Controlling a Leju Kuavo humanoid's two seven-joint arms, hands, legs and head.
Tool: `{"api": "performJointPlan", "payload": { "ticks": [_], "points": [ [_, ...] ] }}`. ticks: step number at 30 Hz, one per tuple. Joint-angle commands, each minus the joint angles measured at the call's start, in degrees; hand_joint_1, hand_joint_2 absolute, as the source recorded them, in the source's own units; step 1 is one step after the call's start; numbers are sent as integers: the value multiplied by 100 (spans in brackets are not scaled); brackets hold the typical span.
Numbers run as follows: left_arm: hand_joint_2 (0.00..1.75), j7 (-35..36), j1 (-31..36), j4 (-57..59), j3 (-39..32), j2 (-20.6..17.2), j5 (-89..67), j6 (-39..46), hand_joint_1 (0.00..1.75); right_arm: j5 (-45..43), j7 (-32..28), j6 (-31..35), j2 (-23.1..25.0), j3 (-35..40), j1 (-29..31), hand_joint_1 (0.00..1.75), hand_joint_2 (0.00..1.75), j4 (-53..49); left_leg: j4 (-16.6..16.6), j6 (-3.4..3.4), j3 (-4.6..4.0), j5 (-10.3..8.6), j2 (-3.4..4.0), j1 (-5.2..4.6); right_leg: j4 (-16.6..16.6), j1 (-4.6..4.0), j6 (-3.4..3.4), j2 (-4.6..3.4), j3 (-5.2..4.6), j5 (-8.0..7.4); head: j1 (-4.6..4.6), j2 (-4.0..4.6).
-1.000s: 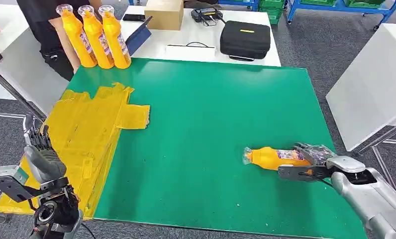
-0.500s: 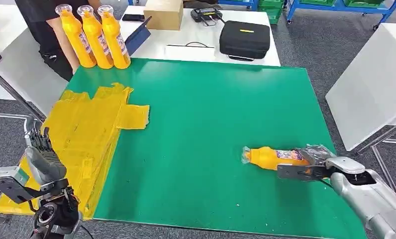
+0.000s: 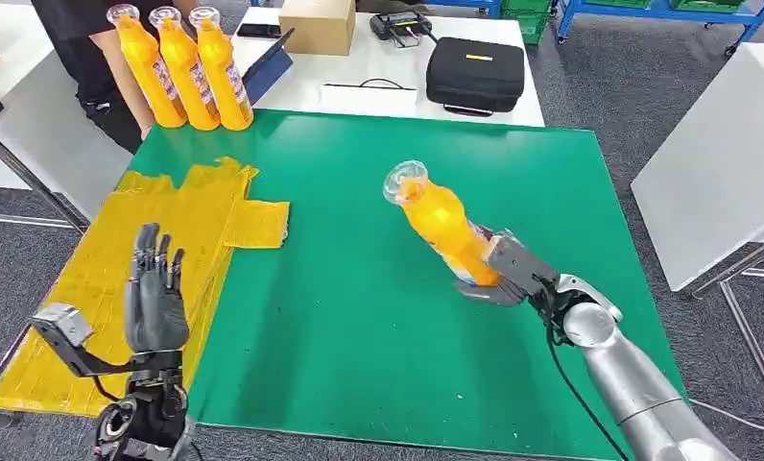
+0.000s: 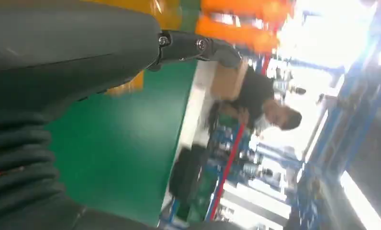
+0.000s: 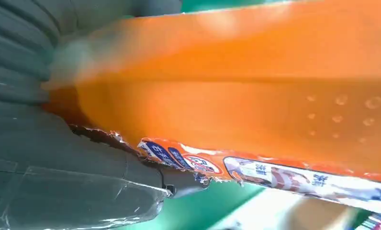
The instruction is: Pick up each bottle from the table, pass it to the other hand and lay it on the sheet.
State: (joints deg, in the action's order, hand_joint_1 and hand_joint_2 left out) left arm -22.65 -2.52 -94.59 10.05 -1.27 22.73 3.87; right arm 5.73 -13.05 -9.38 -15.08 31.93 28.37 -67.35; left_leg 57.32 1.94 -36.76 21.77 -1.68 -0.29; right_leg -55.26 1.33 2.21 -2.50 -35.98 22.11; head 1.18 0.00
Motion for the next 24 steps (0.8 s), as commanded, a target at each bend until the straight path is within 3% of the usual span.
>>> {"api": "performJointPlan", "payload": {
  "ticks": [1,22,24],
  "points": [
    [175,-9,253,-150,1211,77,-293,-65,0,-303,-34,2,894,-354,-31,175,175,-294,6,-10,10,13,15,1,-1,-6,-11,13,13,9,-4,0],
    [175,-3,273,-153,1231,67,-321,-35,0,-288,1,10,927,-334,-15,175,175,-283,2,-7,-6,9,14,-3,0,-2,-8,13,-6,4,-2,0],
    [175,32,435,-66,1422,68,-293,-154,0,-291,70,-4,1235,-328,31,175,175,-176,4,-11,0,13,16,-2,-2,-4,-11,19,0,8,-2,0]
  ]
}}
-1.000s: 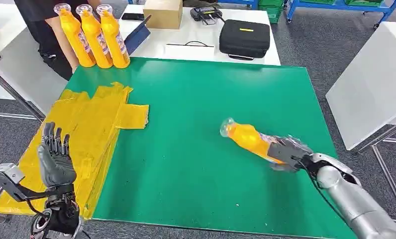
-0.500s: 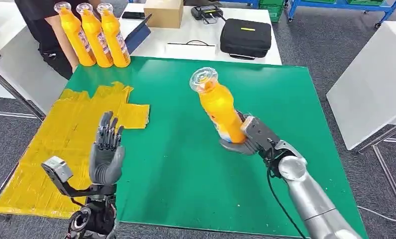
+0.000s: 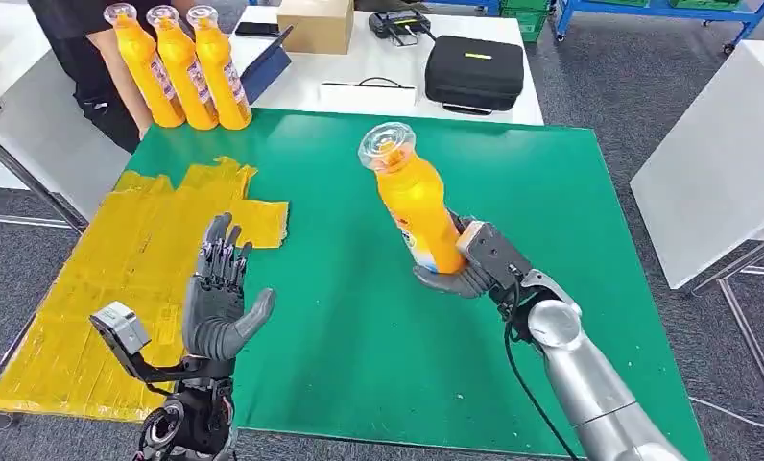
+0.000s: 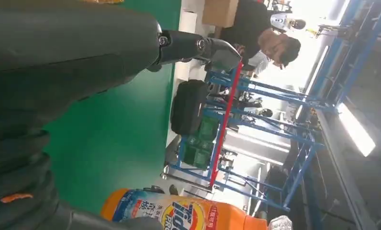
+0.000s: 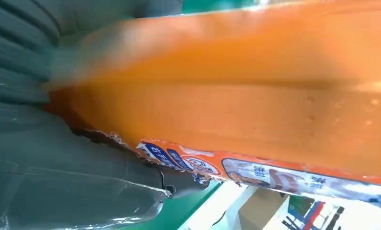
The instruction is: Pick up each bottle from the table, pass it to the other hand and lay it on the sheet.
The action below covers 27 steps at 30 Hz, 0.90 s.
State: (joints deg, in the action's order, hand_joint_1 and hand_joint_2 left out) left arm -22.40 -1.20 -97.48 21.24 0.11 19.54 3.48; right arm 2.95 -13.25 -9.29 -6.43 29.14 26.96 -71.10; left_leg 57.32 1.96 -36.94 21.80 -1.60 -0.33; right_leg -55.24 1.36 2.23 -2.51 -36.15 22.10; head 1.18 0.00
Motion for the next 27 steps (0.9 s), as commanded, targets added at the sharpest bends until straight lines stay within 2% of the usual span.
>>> {"api": "performJointPlan", "payload": {
  "ticks": [1,3,7,10,11,14,20,27],
  "points": [
    [175,17,399,278,376,-38,21,-115,0,1,123,-13,535,24,239,175,175,298,1,-10,11,6,6,1,-2,-5,-11,15,10,6,-2,0],
    [175,-113,673,387,536,105,-508,286,0,410,330,277,880,343,444,175,175,567,5,-15,15,10,19,2,-7,-7,-16,8,10,6,-2,0],
    [175,88,1177,713,797,270,-374,434,0,592,371,347,1569,747,797,175,175,1361,11,-24,24,17,44,3,-16,-10,-23,-4,12,7,-2,0],
    [175,161,1443,988,682,393,-91,552,0,621,344,349,2004,967,1073,175,175,1898,7,-26,26,11,41,5,-14,-11,-23,-2,13,5,-2,0],
    [175,409,1597,1204,437,549,659,501,0,820,353,392,2218,1138,1288,175,175,2337,1,-20,17,3,36,5,-7,-8,-15,-9,5,-2,-2,0],
    [175,356,1919,1527,384,473,907,510,0,988,140,612,2524,1255,1433,175,175,2949,5,-28,20,3,40,9,-14,-14,-33,-3,5,-7,-2,0],
    [175,276,1893,1526,440,418,1046,624,0,995,-2,601,2548,1325,1448,175,175,3073,1,-26,25,-1,13,13,-8,-17,-31,26,20,3,-4,0],
    [175,243,1923,1547,486,394,1090,693,0,1057,7,569,2563,1396,1375,175,175,2896,2,-20,3,-9,0,8,-8,-8,-27,19,4,-3,-5,0]
  ]
}}
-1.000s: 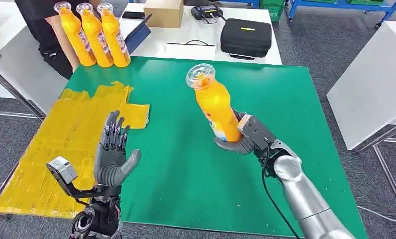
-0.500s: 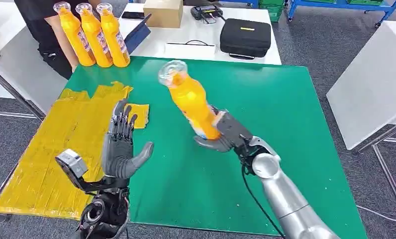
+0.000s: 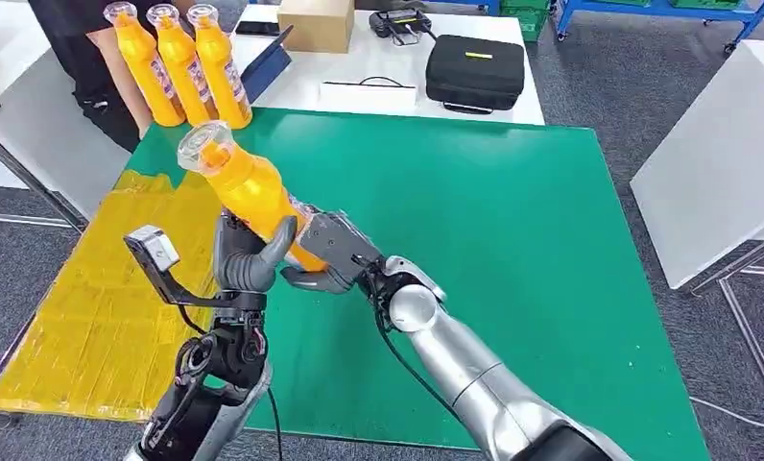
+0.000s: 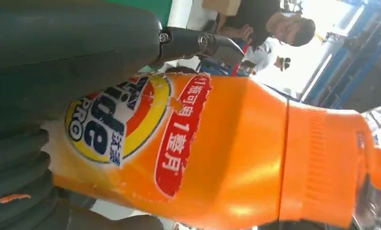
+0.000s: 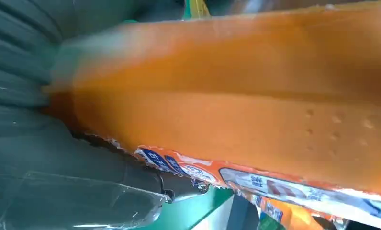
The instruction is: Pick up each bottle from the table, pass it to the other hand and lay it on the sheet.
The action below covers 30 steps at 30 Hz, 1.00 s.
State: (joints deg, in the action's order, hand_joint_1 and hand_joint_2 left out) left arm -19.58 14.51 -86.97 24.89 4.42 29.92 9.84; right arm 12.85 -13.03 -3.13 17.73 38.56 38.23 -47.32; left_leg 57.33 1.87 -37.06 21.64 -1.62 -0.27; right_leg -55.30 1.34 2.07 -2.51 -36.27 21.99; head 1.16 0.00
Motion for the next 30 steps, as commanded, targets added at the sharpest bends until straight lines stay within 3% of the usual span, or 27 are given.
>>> {"api": "performJointPlan", "payload": {
  "ticks": [1,24,25,26,29,30],
  "points": [
    [175,-45,356,500,133,-45,57,65,0,87,-5,-43,142,467,236,175,175,483,4,-16,24,13,2,3,-5,-9,-16,28,26,14,-2,0],
    [175,-29,433,598,230,-4,131,137,0,1022,211,120,227,1477,-143,175,175,408,-3,-11,13,7,2,5,3,-8,-11,22,13,8,0,0],
    [175,-23,439,585,243,6,141,134,5,1026,217,136,227,1510,-168,175,175,421,4,-24,44,26,9,7,-6,-17,-25,41,43,27,0,0],
    [175,-23,447,579,249,15,139,134,23,1026,217,134,227,1523,-185,175,175,424,-1,-15,20,11,1,7,2,-12,-15,29,21,13,-2,0],
    [175,-23,447,579,249,15,139,134,23,1026,217,134,227,1523,-185,175,175,424,0,-14,16,10,-1,8,2,-13,-14,30,17,12,-2,0],
    [175,-19,457,574,260,27,131,139,175,1026,217,134,227,1530,-174,175,175,420,3,-19,29,18,0,9,-3,-16,-19,40,30,20,0,0]
  ]
}}
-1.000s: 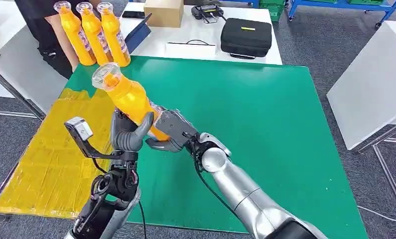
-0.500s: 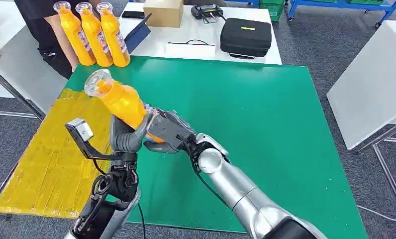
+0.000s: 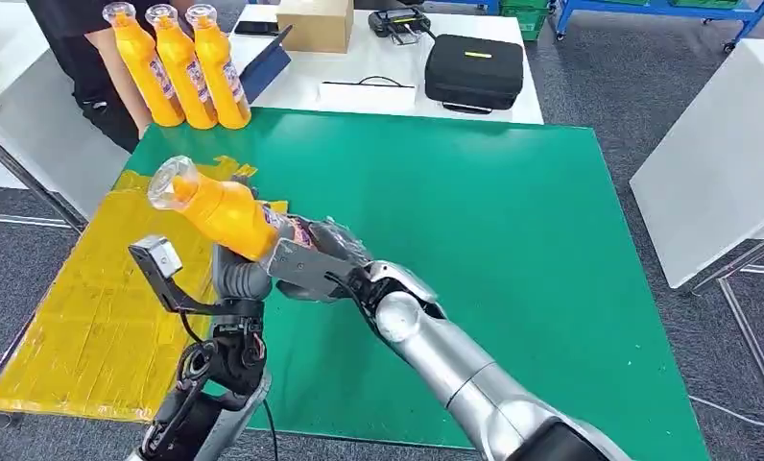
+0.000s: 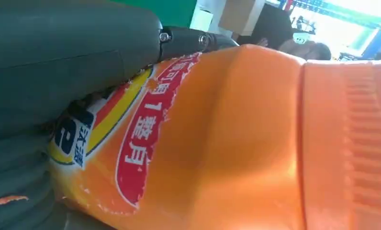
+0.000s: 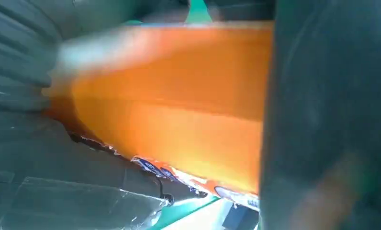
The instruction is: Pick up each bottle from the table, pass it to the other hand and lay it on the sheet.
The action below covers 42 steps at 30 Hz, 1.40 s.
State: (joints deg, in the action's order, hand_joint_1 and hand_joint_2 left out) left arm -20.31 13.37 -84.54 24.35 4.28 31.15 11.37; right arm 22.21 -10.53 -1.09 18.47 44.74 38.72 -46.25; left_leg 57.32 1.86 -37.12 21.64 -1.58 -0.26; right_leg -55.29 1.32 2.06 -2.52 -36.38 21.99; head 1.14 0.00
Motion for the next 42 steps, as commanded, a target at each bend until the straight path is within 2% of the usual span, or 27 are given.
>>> {"api": "performJointPlan", "payload": {
  "ticks": [1,10,15,27,28,29,30,35,40,42],
  "points": [
    [175,42,547,289,313,36,37,-18,175,39,-2,-38,153,968,-199,175,175,356,-1,-12,18,7,-7,4,1,-9,-12,29,23,10,2,0],
    [175,37,527,245,288,74,49,-23,175,-123,39,31,139,975,-102,175,175,472,10,-21,38,23,-2,7,-10,-16,-21,47,43,27,2,0],
    [175,32,517,257,258,126,59,-56,175,-143,10,57,134,901,-102,175,175,560,-1,-9,8,4,-6,4,2,-7,-9,25,11,7,4,0],
    [175,16,555,303,243,128,52,-119,175,-210,-27,210,130,719,-142,175,175,550,5,-15,23,13,-10,7,-4,-13,-15,43,26,18,0,0],
    [175,-15,525,272,233,99,26,-136,175,-293,-58,274,110,605,-183,140,175,521,2,-13,18,9,-9,6,-1,-11,-13,38,20,14,2,0],
    [175,-139,486,208,184,65,-60,-116,175,-428,-78,236,61,462,-185,0,175,530,5,-16,24,13,-11,6,-5,-12,-16,46,28,20,0,0],
    [175,-238,460,139,138,33,-170,-65,175,-529,-75,185,14,355,-153,0,0,568,2,-13,18,9,-9,6,-1,-11,-13,39,20,14,2,0],
    [175,-587,227,-597,-398,-206,-1250,329,175,-595,-522,113,-360,-167,-138,0,0,477,4,-12,12,9,-5,5,-2,-10,-13,37,14,12,4,0],
    [175,-469,-153,-1133,-1267,-244,-2038,242,175,-75,-554,77,-577,-465,-364,0,0,4,-3,-8,4,5,6,3,4,-6,-9,15,5,4,2,0],
    [175,-460,-271,-1166,-1629,-317,-2676,490,175,105,-561,61,-690,-598,-453,0,0,-317,4,-18,32,23,17,4,-4,-12,-19,23,30,19,-2,0]
  ]
}}
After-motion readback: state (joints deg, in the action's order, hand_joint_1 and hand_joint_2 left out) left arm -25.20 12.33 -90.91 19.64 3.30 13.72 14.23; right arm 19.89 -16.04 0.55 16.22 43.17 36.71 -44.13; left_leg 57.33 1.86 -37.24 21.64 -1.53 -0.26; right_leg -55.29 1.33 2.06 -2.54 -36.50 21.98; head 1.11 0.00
